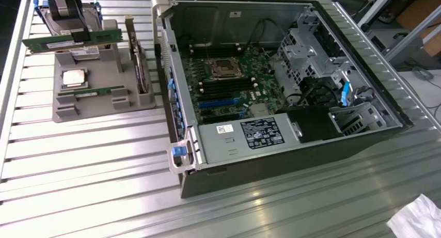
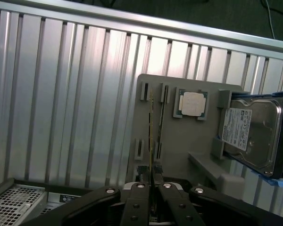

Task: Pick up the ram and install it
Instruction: 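Pick up the ram and move it above insertion slot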

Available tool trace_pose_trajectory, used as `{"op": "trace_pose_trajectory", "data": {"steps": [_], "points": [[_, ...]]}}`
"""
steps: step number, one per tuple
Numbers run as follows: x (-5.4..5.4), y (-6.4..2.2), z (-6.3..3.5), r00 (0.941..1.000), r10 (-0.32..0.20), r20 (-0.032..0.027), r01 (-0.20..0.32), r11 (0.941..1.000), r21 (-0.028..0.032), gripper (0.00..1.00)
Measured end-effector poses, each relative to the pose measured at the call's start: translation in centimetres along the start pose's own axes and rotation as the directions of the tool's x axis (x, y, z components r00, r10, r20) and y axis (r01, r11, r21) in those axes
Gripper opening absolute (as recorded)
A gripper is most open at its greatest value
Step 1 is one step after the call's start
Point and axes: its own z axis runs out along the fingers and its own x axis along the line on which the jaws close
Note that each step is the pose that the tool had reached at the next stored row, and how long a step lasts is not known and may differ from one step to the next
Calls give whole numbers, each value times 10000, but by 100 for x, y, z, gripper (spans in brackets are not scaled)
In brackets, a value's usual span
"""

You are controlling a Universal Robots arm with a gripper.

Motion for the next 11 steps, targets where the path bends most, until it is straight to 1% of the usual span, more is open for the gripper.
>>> {"op": "trace_pose_trajectory", "data": {"steps": [11], "points": [[16, -99, 1, 10000, 1, 4, -1, 10000, -29, 13]]}}
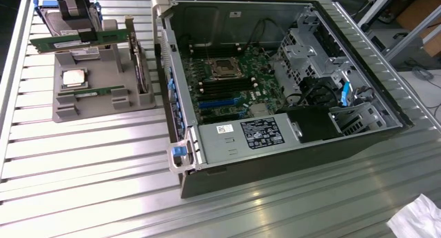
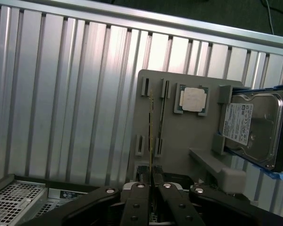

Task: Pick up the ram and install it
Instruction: 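Pick up the ram and move it above insertion slot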

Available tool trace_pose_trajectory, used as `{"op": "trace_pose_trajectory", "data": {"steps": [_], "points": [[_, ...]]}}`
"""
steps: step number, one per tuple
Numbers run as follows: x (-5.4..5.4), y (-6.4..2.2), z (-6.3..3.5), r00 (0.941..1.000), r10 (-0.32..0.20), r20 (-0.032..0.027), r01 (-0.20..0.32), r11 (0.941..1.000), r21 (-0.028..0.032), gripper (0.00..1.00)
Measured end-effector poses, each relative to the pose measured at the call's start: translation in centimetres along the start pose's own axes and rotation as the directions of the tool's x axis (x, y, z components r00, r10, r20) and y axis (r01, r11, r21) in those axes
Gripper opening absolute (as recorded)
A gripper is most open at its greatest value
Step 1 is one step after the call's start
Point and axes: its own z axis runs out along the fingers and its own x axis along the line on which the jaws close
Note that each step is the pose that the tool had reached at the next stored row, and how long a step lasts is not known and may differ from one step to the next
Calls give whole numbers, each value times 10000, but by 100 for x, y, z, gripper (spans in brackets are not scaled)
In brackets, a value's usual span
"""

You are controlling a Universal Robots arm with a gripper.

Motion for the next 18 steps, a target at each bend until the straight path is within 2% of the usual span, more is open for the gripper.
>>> {"op": "trace_pose_trajectory", "data": {"steps": [18], "points": [[28, -180, 1, 10000, 4, 11, -3, 10000, -67, 13]]}}
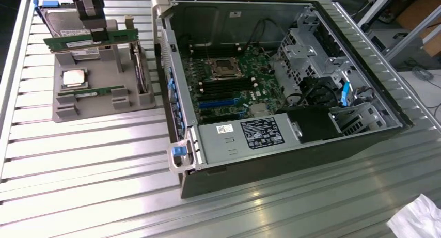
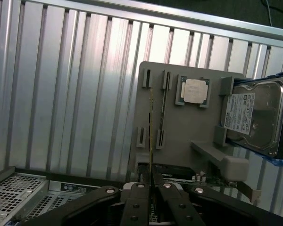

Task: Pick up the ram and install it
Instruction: 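Pick up the ram and move it above insertion slot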

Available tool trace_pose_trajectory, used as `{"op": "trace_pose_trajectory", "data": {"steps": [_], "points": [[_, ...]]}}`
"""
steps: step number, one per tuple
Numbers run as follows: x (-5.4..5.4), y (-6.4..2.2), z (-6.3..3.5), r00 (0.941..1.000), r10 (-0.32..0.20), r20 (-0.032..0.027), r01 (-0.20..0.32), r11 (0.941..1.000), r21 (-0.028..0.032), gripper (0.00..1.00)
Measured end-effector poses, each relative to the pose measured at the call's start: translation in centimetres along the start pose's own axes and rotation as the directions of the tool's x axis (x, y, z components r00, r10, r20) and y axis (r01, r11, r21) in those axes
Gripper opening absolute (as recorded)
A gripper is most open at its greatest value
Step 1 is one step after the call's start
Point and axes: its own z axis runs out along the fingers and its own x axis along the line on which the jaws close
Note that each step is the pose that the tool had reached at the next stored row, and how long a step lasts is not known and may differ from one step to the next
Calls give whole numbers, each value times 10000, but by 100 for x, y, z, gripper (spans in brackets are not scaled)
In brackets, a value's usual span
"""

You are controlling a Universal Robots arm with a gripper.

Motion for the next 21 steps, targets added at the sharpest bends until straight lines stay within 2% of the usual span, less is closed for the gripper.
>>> {"op": "trace_pose_trajectory", "data": {"steps": [9, 21], "points": [[12, -76, 0, 10000, 2, 4, -2, 10000, -29, 13], [19, -120, -1, 10000, 3, 6, -3, 10000, -42, 13]]}}
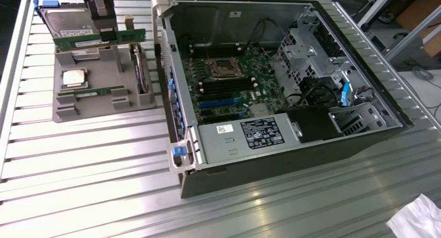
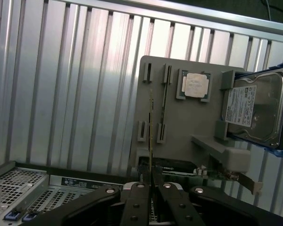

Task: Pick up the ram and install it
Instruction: 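Pick up the ram and move it above insertion slot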

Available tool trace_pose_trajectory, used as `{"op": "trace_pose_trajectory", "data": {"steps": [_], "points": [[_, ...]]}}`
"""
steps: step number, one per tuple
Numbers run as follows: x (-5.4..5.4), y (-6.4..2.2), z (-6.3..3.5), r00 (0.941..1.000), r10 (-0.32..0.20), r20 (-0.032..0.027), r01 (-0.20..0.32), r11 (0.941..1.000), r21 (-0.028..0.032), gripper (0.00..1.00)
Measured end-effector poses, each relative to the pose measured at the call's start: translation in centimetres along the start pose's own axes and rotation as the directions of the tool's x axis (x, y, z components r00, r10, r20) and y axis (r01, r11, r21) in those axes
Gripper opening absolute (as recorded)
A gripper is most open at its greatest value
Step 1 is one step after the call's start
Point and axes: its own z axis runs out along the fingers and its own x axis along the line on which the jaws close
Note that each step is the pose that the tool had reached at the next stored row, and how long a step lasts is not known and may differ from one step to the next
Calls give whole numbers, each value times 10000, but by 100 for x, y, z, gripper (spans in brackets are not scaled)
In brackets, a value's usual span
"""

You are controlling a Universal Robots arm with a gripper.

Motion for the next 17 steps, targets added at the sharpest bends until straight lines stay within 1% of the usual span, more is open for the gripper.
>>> {"op": "trace_pose_trajectory", "data": {"steps": [17], "points": [[10, -38, 0, 10000, 0, 1, 0, 10000, -3, 13]]}}
